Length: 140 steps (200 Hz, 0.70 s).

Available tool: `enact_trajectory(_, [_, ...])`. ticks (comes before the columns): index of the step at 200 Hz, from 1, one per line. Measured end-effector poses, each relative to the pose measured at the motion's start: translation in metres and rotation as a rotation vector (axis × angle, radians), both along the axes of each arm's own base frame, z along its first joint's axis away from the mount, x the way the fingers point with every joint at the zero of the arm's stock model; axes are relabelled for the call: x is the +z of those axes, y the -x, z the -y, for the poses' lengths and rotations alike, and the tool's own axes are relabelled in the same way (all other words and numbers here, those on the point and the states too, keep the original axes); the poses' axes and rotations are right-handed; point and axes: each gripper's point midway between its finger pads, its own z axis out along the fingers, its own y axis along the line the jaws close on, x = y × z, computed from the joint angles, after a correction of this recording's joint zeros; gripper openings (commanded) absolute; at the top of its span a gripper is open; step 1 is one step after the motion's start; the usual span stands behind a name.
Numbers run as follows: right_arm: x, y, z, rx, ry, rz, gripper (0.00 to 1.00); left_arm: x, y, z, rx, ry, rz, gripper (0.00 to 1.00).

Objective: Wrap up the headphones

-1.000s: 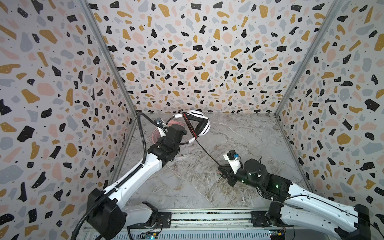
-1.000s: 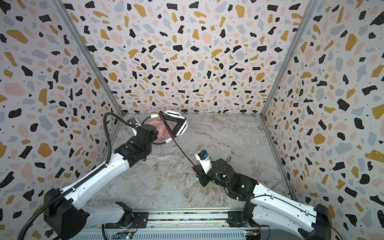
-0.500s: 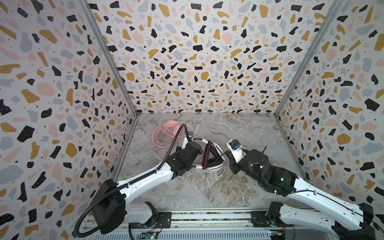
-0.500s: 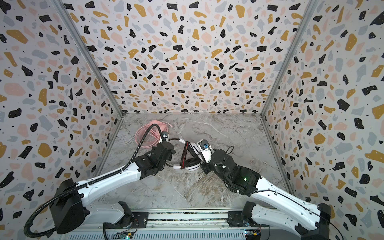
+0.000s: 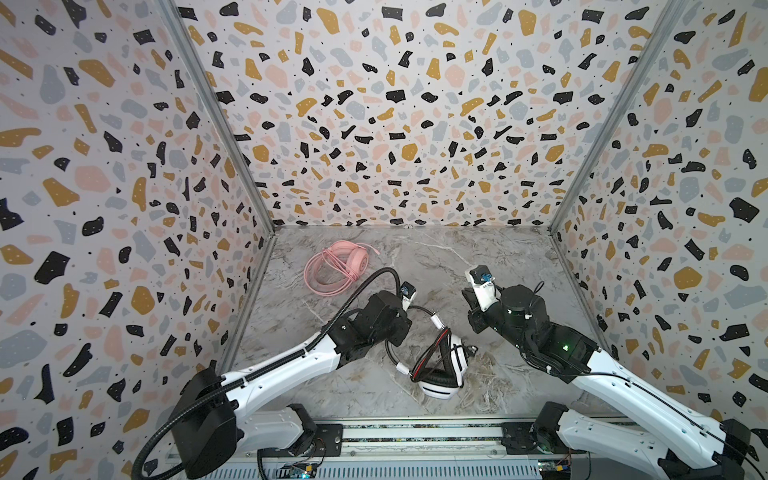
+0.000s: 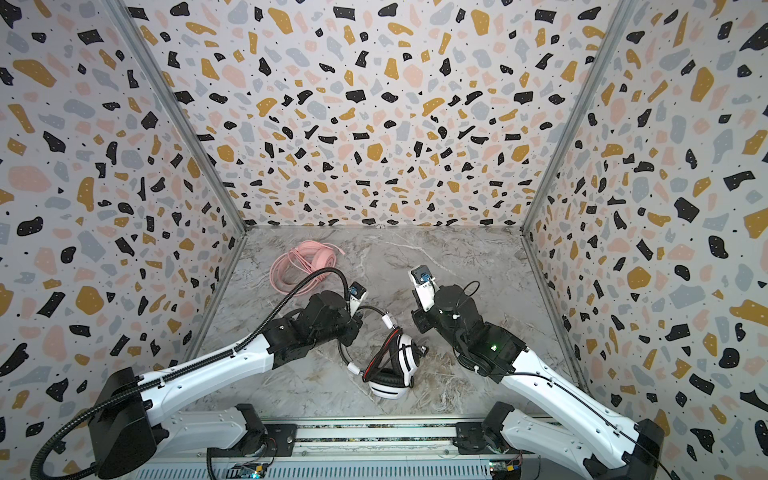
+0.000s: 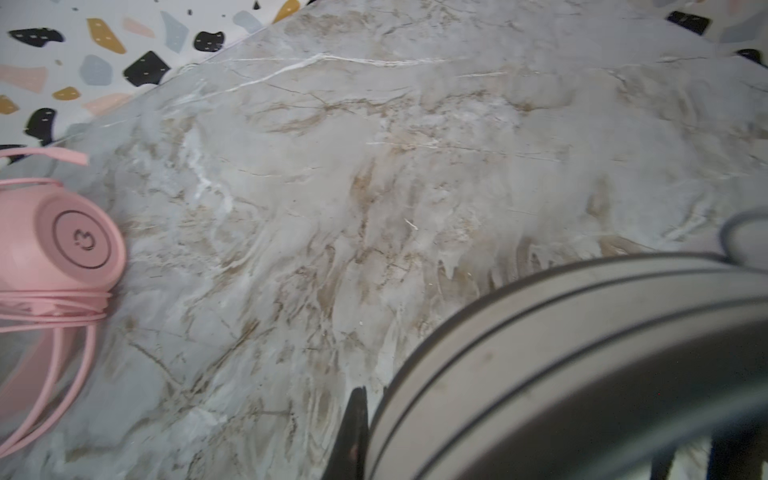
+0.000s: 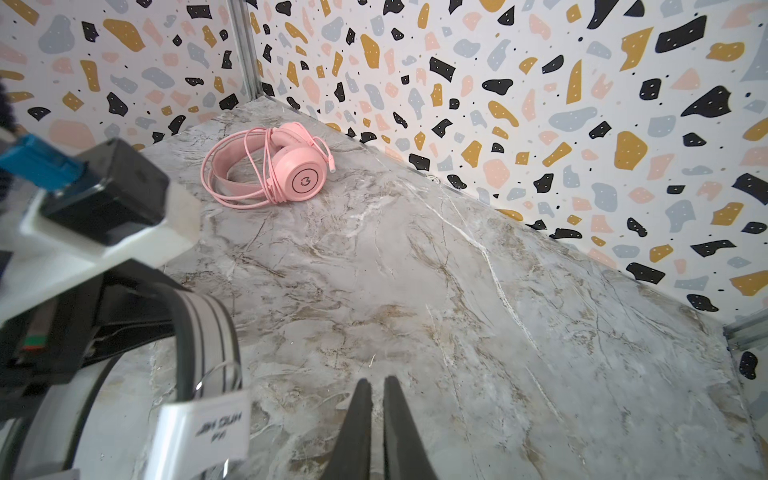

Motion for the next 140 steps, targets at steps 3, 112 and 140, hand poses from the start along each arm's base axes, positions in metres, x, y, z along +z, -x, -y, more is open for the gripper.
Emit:
enact_trajectory(3, [0.0,0.0,0.0,0.002,-0.001,-0.001,0.1,0.001,0.002,0.0,-0.007,0.007,-0.001,0.0])
enact_trajectory(112, [-0.054,0.01,0.007,0.014,-0.08,-0.172,0.16,0.021,0.019,0.002,-0.08,0.129,-0.041,0.0])
enact_trajectory(140, [-0.08,0.023,0.014,-0.011,-0.109,-0.273,0.21,0.021,0.004,-0.015,-0.011,0.169,-0.081,0.0])
